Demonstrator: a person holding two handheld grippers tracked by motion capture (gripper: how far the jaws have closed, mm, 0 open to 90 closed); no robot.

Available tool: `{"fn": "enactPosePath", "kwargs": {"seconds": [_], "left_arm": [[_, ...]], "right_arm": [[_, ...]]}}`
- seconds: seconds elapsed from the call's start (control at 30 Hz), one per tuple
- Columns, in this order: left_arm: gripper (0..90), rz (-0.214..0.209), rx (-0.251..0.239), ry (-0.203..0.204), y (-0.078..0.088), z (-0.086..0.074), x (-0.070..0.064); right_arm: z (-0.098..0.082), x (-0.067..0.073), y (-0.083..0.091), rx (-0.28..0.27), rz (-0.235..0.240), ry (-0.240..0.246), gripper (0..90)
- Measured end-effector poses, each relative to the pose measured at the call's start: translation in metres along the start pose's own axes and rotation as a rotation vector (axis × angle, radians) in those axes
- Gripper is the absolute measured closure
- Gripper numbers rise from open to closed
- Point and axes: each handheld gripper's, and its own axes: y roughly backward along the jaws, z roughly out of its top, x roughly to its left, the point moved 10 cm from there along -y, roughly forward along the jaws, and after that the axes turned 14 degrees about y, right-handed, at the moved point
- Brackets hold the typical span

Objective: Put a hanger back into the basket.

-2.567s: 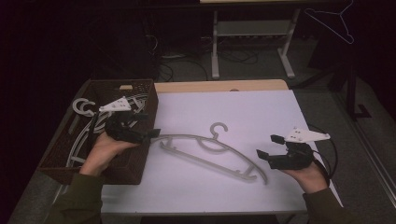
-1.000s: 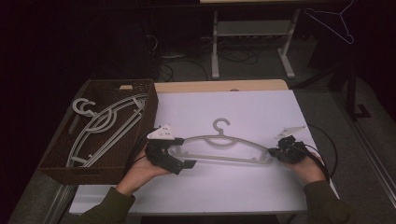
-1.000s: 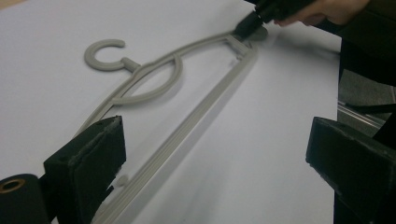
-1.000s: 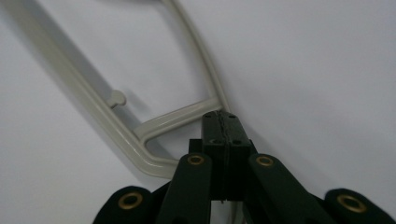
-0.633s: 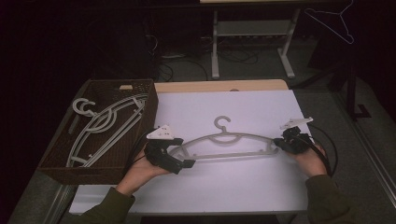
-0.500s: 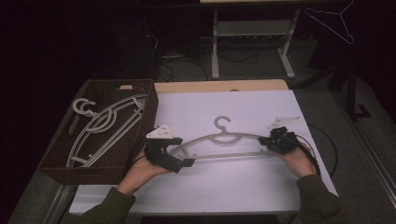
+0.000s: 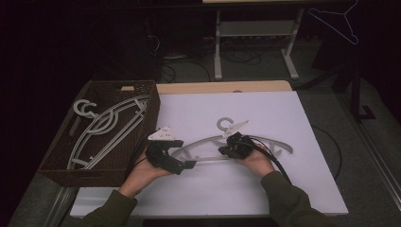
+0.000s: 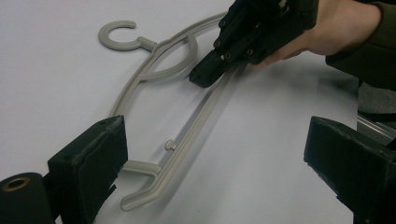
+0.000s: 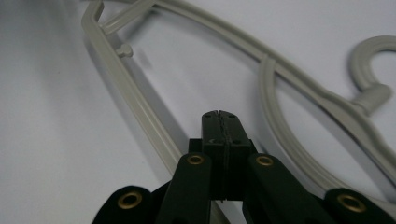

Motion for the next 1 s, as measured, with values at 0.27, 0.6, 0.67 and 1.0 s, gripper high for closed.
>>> {"fn": "enactPosePath", "kwargs": {"seconds": [0.27,0.6,0.67,1.0], "left_arm": [[5.8,0.006,0.009,-0.002,-0.001,-0.002,0.001],[5.8,-0.001,0.027,-0.005,-0.005,-0.005,0.0],[5.8,-0.003,0.028,-0.007,-0.005,-0.005,0.0],[5.8,-0.002,0.034,0.003,-0.01,-0.008,0.003]], "right_arm": [[-0.013,0.018,0.008,0.024,0.058,0.018,90.0],[-0.035,0.041,0.054,-0.039,0.034,0.018,89.8],[-0.038,0.034,0.069,-0.066,-0.008,0.001,89.9],[-0.079,0.021,0.104,-0.051,-0.101,-0.072,89.9]]}}
